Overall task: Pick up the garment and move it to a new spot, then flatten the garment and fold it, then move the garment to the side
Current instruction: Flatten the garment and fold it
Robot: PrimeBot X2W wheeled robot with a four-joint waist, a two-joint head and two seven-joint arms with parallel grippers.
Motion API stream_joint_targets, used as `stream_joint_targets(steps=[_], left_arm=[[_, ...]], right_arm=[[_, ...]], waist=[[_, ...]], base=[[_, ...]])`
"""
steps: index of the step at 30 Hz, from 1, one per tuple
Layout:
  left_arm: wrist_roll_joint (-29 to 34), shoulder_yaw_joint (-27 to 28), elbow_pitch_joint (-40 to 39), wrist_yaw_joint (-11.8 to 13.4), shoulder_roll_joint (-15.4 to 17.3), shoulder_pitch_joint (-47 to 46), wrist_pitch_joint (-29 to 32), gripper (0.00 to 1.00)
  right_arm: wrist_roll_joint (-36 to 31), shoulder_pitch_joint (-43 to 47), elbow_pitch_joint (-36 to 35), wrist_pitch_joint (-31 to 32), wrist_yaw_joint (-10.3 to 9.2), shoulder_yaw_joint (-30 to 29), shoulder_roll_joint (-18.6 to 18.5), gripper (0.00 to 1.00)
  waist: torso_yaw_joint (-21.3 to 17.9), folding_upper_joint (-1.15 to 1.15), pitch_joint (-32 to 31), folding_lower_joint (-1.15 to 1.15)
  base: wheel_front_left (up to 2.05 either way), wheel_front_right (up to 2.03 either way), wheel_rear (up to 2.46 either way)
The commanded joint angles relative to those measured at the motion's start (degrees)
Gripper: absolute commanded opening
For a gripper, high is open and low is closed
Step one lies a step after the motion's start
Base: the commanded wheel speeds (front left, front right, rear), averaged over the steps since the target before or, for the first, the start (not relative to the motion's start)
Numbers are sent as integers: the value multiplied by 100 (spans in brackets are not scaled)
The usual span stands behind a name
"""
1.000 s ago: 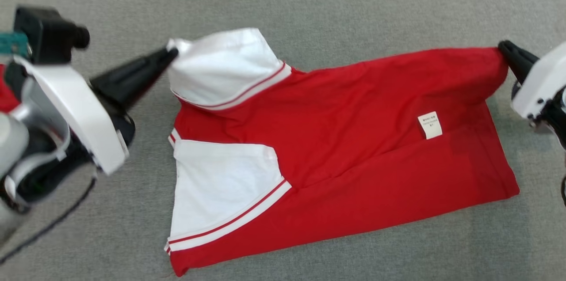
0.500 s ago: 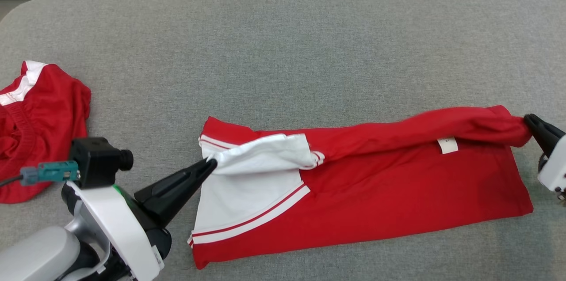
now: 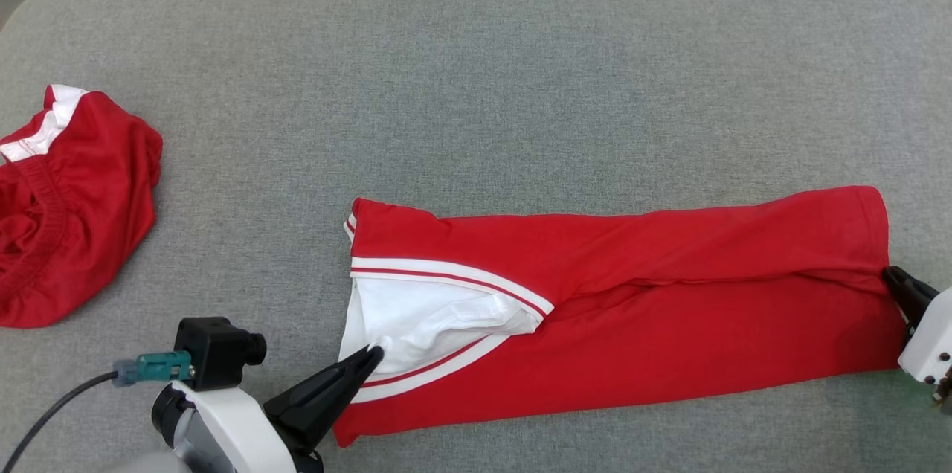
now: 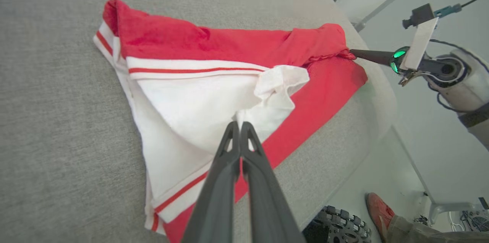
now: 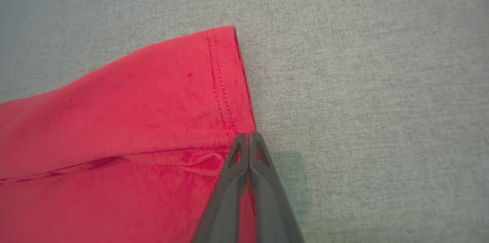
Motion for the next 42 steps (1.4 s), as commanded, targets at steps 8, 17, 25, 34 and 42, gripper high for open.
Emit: stream_joint_targets(steps=[8, 17, 25, 34, 42], left_arm=[[350, 37, 942, 223, -580, 201, -692, 100], [1809, 1047, 1308, 1455, -1484, 992, -1168, 100], [4240, 2667, 1342, 1711, -2949, 2269, -1169, 100], [5248, 3274, 1548, 1016, -3750, 2524, -1170, 100], [5645, 3712, 1592, 594, -4074, 2671, -1170, 100]], right_arm=[[2, 87, 148, -735, -7, -96, 102, 100], [376, 1125, -175, -1754, -5, -405, 445, 100], [304, 667, 747, -2178, -5, -689, 548, 100], [-363, -128, 2362, -2034, -6, -614, 400, 100], [-330, -249, 3029, -1814, -4, -93, 570, 100]], waist=[[30, 0, -170, 0], [197, 0, -710, 0], [464, 0, -894, 0], [727, 0, -891, 0], [734, 0, -916, 0]], base=[[0, 0, 0], [0, 0, 0], [0, 0, 0], [0, 0, 0], [0, 0, 0]])
